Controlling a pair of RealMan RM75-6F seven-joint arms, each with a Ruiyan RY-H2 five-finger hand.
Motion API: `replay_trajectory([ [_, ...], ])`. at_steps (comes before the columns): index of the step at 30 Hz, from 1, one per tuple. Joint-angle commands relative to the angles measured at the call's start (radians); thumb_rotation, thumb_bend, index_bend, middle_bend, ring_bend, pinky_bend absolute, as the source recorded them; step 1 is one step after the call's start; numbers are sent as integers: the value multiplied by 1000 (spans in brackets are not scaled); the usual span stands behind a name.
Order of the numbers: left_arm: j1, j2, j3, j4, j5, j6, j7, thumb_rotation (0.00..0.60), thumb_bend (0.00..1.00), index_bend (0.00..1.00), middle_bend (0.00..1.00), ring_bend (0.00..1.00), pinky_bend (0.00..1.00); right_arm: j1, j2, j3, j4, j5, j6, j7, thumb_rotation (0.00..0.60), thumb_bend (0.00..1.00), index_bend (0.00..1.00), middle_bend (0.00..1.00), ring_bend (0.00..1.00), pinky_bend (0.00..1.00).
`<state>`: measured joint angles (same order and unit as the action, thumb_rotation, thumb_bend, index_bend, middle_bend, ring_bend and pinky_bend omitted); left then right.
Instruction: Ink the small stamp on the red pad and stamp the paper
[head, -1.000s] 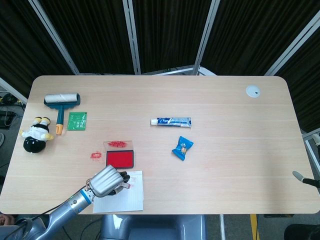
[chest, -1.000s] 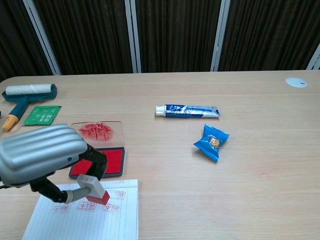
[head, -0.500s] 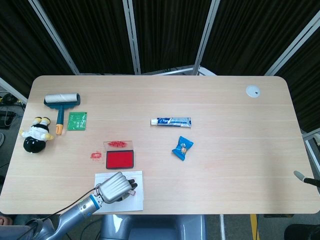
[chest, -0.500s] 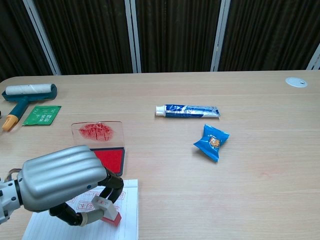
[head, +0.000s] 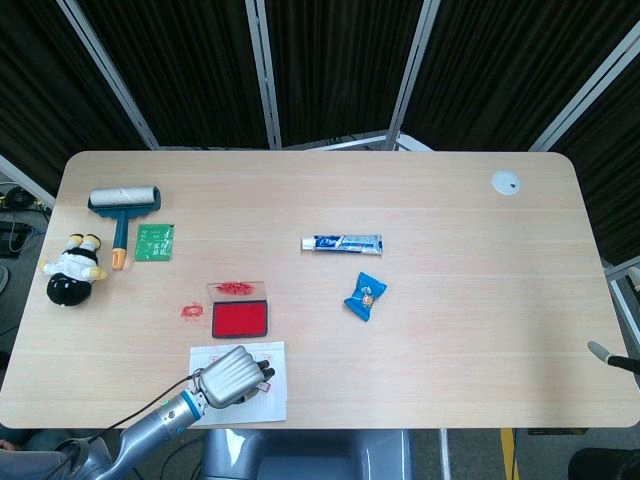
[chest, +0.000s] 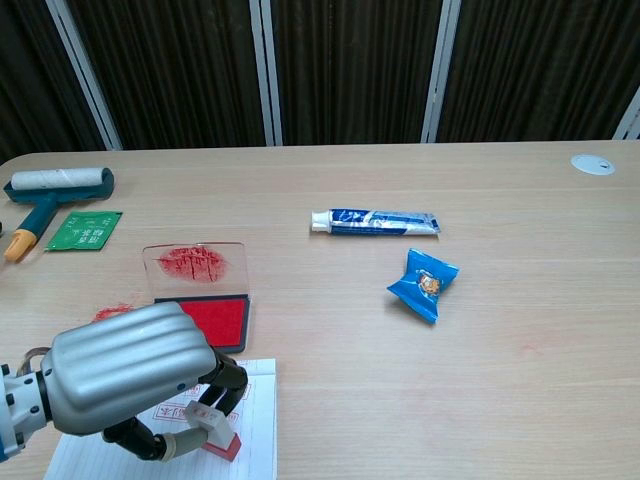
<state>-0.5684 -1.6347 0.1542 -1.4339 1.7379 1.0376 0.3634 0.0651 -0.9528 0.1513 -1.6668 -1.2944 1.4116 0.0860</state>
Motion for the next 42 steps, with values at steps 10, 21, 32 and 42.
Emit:
replay_trajectory([
  [10, 3, -12, 5, 20, -9, -15, 0, 600, 479, 591, 565, 864, 850, 0, 1, 1, 1, 1, 0, 3, 600, 0, 0, 0, 0, 0],
  [21, 5, -24, 9, 42, -16, -25, -9, 600, 480, 592, 566, 864, 850, -1, 1, 1, 2, 2, -1, 4, 600, 0, 0, 0, 0, 0],
  [32, 4, -31, 9, 55, -19, -30, -12, 600, 482, 594, 566, 864, 851, 0, -1, 1, 3, 3, -2, 0, 600, 0, 0, 0, 0, 0],
  [42, 4, -34, 8, 59, -21, -32, -11, 600, 481, 595, 567, 864, 851, 1, -1, 1, 5, 4, -4, 0, 600, 0, 0, 0, 0, 0],
])
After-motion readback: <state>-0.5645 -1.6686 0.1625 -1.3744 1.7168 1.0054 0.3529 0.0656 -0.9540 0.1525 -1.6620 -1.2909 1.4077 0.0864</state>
